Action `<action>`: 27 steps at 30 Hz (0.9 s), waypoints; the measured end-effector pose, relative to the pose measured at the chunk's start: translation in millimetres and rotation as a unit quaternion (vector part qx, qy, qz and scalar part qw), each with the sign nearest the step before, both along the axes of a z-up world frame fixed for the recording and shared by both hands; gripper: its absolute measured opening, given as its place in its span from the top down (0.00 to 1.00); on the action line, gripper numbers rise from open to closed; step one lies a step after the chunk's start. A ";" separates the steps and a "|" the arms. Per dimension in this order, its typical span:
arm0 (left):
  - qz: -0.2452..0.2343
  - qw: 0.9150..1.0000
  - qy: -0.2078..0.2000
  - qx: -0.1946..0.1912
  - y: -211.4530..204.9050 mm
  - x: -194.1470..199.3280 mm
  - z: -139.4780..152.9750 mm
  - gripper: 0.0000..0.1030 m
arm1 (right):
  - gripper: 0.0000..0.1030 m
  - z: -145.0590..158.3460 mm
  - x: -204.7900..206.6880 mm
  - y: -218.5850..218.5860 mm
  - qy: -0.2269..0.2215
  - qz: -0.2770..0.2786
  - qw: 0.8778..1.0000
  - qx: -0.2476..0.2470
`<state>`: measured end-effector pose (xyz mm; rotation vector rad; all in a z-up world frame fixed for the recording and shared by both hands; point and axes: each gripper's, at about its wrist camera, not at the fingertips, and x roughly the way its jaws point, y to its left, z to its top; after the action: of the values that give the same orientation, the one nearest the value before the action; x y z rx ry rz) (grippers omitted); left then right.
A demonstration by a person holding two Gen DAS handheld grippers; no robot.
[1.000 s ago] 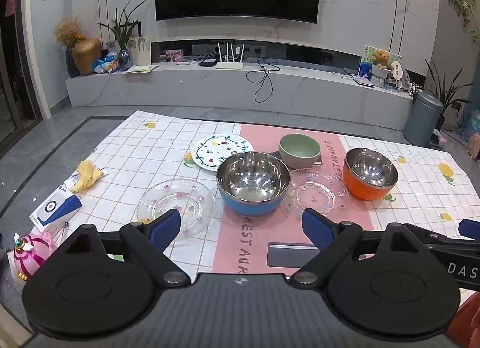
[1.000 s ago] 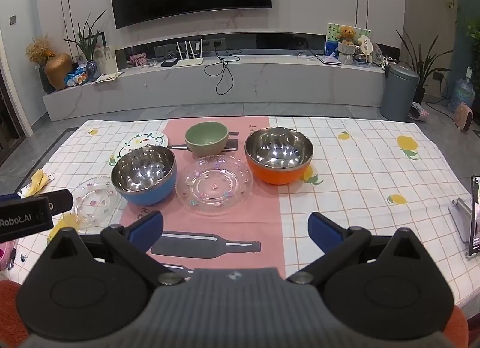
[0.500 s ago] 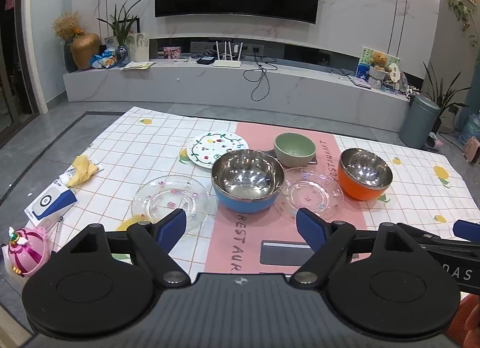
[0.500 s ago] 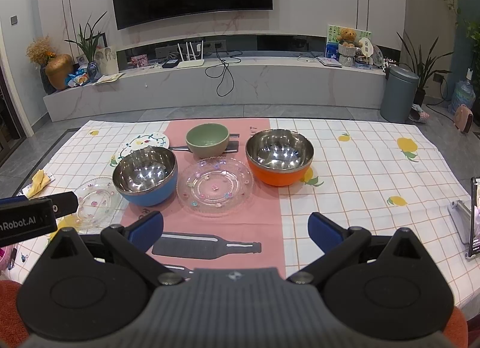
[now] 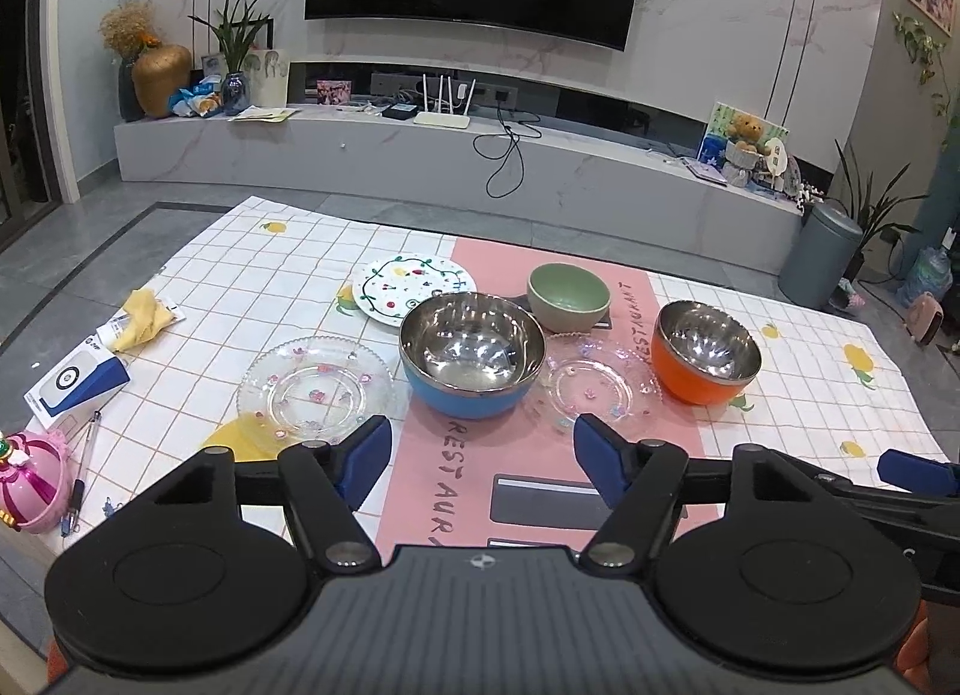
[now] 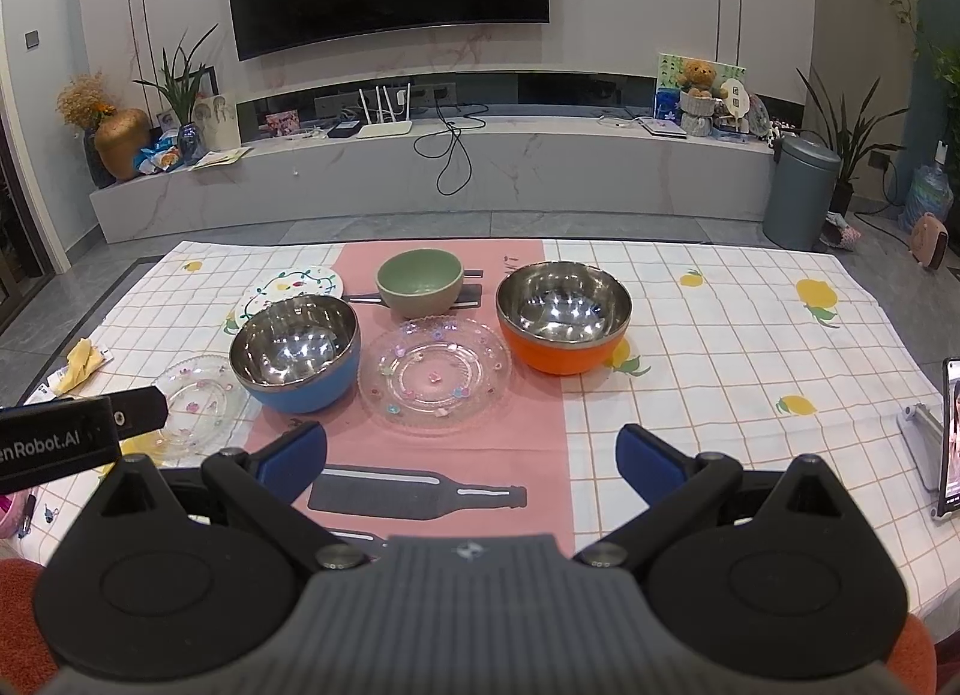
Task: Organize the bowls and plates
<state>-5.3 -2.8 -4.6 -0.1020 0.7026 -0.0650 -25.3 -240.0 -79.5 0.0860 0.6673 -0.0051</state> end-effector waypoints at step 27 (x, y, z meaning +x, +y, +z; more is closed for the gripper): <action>0.006 1.000 0.000 0.010 -1.8 0.2 3.1 0.20 | 0.02 1.1 -0.9 0.2 -0.003 0.007 1.000 -0.003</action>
<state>-5.1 -4.6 -1.5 -0.0865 0.7032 -0.0454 -26.2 -239.7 -78.4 0.0760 0.6625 0.0065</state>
